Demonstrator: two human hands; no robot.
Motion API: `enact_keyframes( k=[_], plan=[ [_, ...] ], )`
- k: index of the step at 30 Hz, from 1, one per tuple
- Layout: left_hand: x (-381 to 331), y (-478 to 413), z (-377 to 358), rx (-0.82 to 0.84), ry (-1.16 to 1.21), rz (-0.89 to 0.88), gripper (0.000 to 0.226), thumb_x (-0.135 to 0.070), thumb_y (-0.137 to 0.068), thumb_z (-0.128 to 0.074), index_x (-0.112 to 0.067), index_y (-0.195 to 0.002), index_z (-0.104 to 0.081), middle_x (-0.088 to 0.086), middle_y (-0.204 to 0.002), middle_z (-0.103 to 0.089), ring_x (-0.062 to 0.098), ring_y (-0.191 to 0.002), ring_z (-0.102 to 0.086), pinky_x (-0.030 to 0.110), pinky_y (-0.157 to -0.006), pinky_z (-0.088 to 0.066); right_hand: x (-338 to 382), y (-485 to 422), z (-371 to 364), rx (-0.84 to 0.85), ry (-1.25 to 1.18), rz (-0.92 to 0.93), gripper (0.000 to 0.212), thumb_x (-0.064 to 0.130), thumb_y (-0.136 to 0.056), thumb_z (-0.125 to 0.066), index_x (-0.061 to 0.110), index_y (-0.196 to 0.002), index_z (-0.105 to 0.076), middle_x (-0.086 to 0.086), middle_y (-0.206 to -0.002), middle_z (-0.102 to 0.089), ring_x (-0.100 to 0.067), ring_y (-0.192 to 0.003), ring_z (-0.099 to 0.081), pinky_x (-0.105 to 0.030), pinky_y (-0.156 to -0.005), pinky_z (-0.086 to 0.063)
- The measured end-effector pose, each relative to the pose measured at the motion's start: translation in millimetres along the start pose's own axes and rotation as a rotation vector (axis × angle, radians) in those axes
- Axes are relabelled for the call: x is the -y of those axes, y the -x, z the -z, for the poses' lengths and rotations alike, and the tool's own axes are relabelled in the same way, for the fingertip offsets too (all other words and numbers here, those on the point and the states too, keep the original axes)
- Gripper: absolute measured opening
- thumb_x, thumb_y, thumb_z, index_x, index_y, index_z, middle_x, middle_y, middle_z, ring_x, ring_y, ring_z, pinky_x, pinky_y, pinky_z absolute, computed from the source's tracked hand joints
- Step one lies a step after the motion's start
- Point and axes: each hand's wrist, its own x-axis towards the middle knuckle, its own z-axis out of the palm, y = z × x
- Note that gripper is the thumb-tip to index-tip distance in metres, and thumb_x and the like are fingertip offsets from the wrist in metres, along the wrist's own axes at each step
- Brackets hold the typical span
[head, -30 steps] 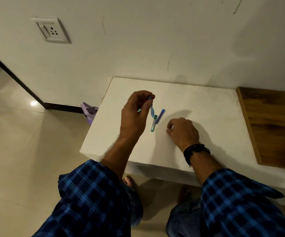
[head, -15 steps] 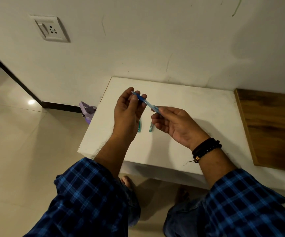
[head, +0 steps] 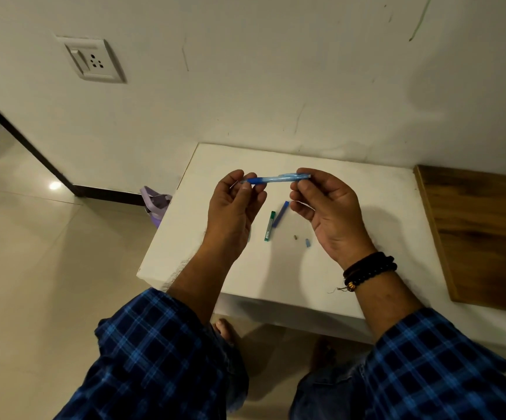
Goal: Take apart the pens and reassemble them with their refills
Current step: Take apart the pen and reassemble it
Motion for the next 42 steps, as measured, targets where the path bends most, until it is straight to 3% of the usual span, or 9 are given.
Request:
enact_keyframes(
  k=[11,17,19,21,24,28,33,37,42],
  plan=[
    [3,-2,2,-0.025,-0.166,0.012,0.017,-0.012,-0.105,-0.049,-0.015,-0.115,-0.063,0.004,-0.105,-0.074,0.02,-0.097,-0.073,0.028,-0.084,-0.06,-3,-4,8,-0.084,0.325,0.136,0.013,0.007,-0.092,-0.07,0.018,-0.098,-0.072,0.002,-0.086,-0.072,-0.016,-0.077,-0.067,-0.032,-0.069,-0.058],
    [17,-5,8,0.101,-0.862,-0.066,0.009,-0.019,-0.097,-0.066,-0.019,-0.106,-0.068,-0.001,-0.106,-0.073,0.019,-0.092,-0.073,0.023,-0.076,-0.061,-4,-7,14,-0.132,0.301,0.129,0.009,0.008,-0.095,-0.067,0.017,-0.097,-0.068,-0.008,-0.101,-0.075,-0.022,-0.093,-0.073,-0.035,-0.073,-0.061],
    [20,-4,9,0.209,-1.059,-0.117,0.013,-0.022,-0.094,-0.07,-0.02,-0.107,-0.07,-0.008,-0.104,-0.073,0.01,-0.092,-0.071,0.013,-0.074,-0.054,-6,-9,16,-0.08,0.412,0.16,0.012,0.007,-0.093,-0.068,0.019,-0.096,-0.068,-0.006,-0.1,-0.075,-0.022,-0.094,-0.073,-0.04,-0.076,-0.063],
    [22,-2,8,0.299,-1.154,-0.179,0.019,-0.022,-0.093,-0.072,-0.019,-0.112,-0.07,-0.009,-0.104,-0.074,0.006,-0.096,-0.07,0.011,-0.081,-0.051,-11,-9,17,-0.001,0.552,0.188,0.014,0.01,-0.091,-0.07,0.022,-0.097,-0.07,0.0,-0.098,-0.075,-0.02,-0.093,-0.073,-0.045,-0.081,-0.062],
    [21,1,4,0.333,-1.197,-0.217,0.021,-0.021,-0.095,-0.07,-0.016,-0.114,-0.072,-0.004,-0.105,-0.076,0.009,-0.097,-0.071,0.016,-0.085,-0.053,-16,-9,15,0.069,0.647,0.197,0.013,0.015,-0.089,-0.072,0.026,-0.096,-0.072,0.007,-0.095,-0.075,-0.016,-0.09,-0.073,-0.042,-0.082,-0.062],
    [20,-1,5,0.25,-1.09,-0.186,0.021,-0.015,-0.098,-0.063,-0.018,-0.119,-0.068,0.0,-0.109,-0.076,0.014,-0.099,-0.072,0.033,-0.094,-0.058,-20,-14,25,-0.032,0.69,0.065,0.013,0.026,-0.092,-0.072,0.026,-0.105,-0.073,0.007,-0.098,-0.074,-0.015,-0.089,-0.073,-0.033,-0.075,-0.062],
    [18,1,5,0.219,-0.913,-0.121,0.039,-0.009,-0.105,-0.048,-0.023,-0.141,-0.048,0.004,-0.117,-0.072,0.02,-0.102,-0.072,0.04,-0.096,-0.058,-49,-17,53,0.008,1.243,-0.083,0.018,0.02,-0.096,-0.065,0.016,-0.11,-0.076,0.0,-0.11,-0.075,-0.014,-0.092,-0.065,-0.025,-0.086,-0.05],
    [17,4,4,0.202,-0.883,-0.157,0.034,-0.01,-0.106,-0.045,-0.026,-0.136,-0.05,-0.002,-0.116,-0.067,0.016,-0.101,-0.072,0.038,-0.096,-0.058,-71,-14,46,0.051,1.515,-0.115,0.027,0.028,-0.099,-0.061,0.021,-0.122,-0.072,-0.003,-0.126,-0.068,-0.025,-0.115,-0.063,-0.038,-0.099,-0.052],
    [11,-2,6,0.047,-0.839,-0.194,0.03,-0.014,-0.106,-0.047,-0.027,-0.132,-0.054,-0.005,-0.118,-0.061,0.013,-0.107,-0.069,0.032,-0.096,-0.057,-78,-11,40,-0.013,1.601,-0.068,0.023,0.031,-0.099,-0.061,0.024,-0.117,-0.073,-0.002,-0.12,-0.068,-0.026,-0.112,-0.063,-0.04,-0.091,-0.056]
  ],
)
